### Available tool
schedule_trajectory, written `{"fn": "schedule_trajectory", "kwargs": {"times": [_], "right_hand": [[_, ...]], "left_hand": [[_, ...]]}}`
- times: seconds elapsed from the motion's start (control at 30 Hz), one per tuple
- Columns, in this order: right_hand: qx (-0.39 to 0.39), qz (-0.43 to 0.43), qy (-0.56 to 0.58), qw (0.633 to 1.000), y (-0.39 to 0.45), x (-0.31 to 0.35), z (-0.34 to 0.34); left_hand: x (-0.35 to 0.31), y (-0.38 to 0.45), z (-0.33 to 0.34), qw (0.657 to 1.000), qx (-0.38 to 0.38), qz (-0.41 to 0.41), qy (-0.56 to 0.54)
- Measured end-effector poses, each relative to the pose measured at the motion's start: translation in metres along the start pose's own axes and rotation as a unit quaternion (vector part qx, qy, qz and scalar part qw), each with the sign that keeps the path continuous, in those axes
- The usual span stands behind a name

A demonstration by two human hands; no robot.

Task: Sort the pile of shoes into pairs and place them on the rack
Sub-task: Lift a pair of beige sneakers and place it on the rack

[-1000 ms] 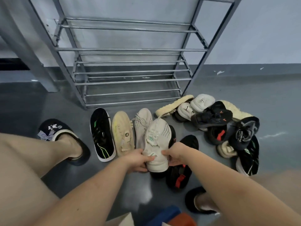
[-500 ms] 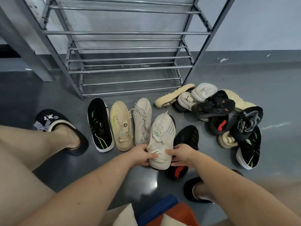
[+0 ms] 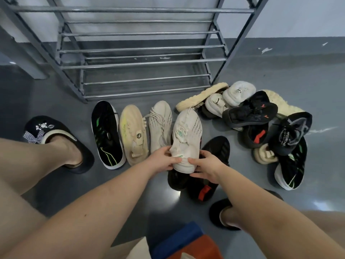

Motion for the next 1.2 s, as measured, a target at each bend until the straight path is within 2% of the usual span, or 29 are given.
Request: {"fn": "schedule_trajectory", "kwargs": {"times": [0.07,0.13,0.23,0.3,0.37,0.43,0.57,0.73,0.87,1.0,1.2], "right_hand": [[-0.018,0.001,0.005,1.0,0.01,0.003,-0.006],[-0.043,0.003,-0.005,0.999,0.019,0.004,-0.015],[-0.063,0.007,-0.035,0.997,0.031,0.004,-0.026],[-0.06,0.017,-0.049,0.997,0.037,0.002,-0.03],[-0.058,0.027,-0.063,0.996,0.043,0.0,-0.032],[-0.058,0.036,-0.073,0.995,0.049,-0.002,-0.034],[-0.049,0.049,-0.08,0.994,0.056,-0.003,-0.033],[-0.036,0.054,-0.1,0.993,0.054,-0.001,-0.024],[-0.01,0.056,-0.101,0.993,0.05,-0.001,-0.017],[0.019,0.065,-0.091,0.994,0.049,-0.004,-0.014],[0.052,0.069,-0.066,0.994,0.037,0.006,-0.014]], "left_hand": [[0.006,0.006,-0.003,1.0,0.007,-0.016,-0.005],[0.012,0.012,-0.017,0.995,-0.011,-0.013,0.095],[0.013,0.017,-0.041,0.96,-0.095,0.007,0.262],[0.015,0.019,-0.049,0.936,-0.138,0.004,0.324],[0.022,0.02,-0.051,0.923,-0.146,-0.036,0.355],[0.034,0.024,-0.052,0.939,-0.151,-0.074,0.301],[0.044,0.037,-0.05,0.96,-0.175,-0.093,0.199],[0.053,0.049,-0.061,0.961,-0.232,-0.113,0.102],[0.064,0.057,-0.055,0.963,-0.231,-0.137,0.002],[0.065,0.061,-0.058,0.957,-0.249,-0.146,0.009],[0.06,0.064,-0.061,0.969,-0.213,-0.111,-0.062]]}}
Point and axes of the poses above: each hand's wrist, its own y-axis towards the middle knuckle, its own z-axis out of the palm, x = y × z, the point moved 9 cm from there along y, towards the middle knuckle, and after that the axes turned 11 degrees about z, right-handed, at the moved point
